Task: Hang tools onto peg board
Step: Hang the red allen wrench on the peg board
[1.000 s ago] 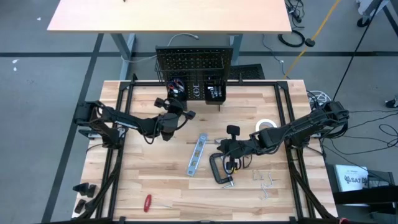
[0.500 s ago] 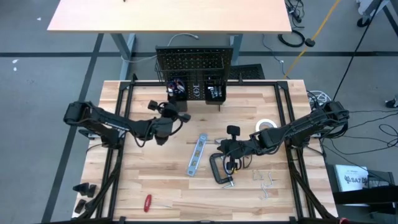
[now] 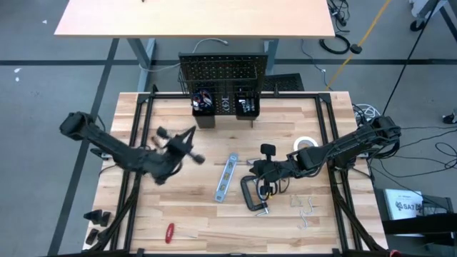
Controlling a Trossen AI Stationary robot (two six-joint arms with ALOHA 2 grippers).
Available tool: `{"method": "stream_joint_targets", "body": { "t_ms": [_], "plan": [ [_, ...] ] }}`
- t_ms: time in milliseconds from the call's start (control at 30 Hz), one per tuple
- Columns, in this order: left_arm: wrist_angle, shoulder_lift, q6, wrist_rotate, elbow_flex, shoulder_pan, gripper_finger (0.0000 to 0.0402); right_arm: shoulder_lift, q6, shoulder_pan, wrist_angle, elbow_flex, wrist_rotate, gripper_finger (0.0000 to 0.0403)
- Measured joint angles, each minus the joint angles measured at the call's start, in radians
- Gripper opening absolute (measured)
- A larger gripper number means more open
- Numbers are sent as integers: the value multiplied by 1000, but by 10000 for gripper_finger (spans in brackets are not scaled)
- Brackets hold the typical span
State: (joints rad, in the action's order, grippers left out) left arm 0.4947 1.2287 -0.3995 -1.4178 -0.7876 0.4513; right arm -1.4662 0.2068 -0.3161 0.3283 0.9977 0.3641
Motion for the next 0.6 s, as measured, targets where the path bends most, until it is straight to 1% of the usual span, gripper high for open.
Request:
{"method": "stream_joint_targets", "body": {
  "t_ms": [67, 167, 267, 300, 367, 400, 533, 600],
  "plan": [
    [-6, -32, 20, 0, 0, 83, 0, 0, 0, 0, 0, 0, 0, 0],
    [-20, -63, 104, 8, 0, 195, 0, 0, 0, 0, 0, 0, 0, 0],
    [-79, -80, 217, 58, 0, 280, 0, 0, -1, 0, -1, 0, 0, 0],
    [-114, -86, 261, 96, 0, 301, 0, 0, -1, 0, -2, 0, 0, 0],
    [-208, -100, 352, 215, 0, 329, 0, 0, -1, 0, -6, 0, 0, 0],
    [-265, -106, 409, 296, 0, 335, 0, 0, -1, 0, -8, 0, 0, 0],
    [-504, -112, 676, 672, 0, 317, 0, 0, -1, 0, -11, 0, 0, 0],
    [-592, -105, 802, 862, 0, 301, 0, 0, 0, 0, -12, 0, 0, 0]
  ]
}}
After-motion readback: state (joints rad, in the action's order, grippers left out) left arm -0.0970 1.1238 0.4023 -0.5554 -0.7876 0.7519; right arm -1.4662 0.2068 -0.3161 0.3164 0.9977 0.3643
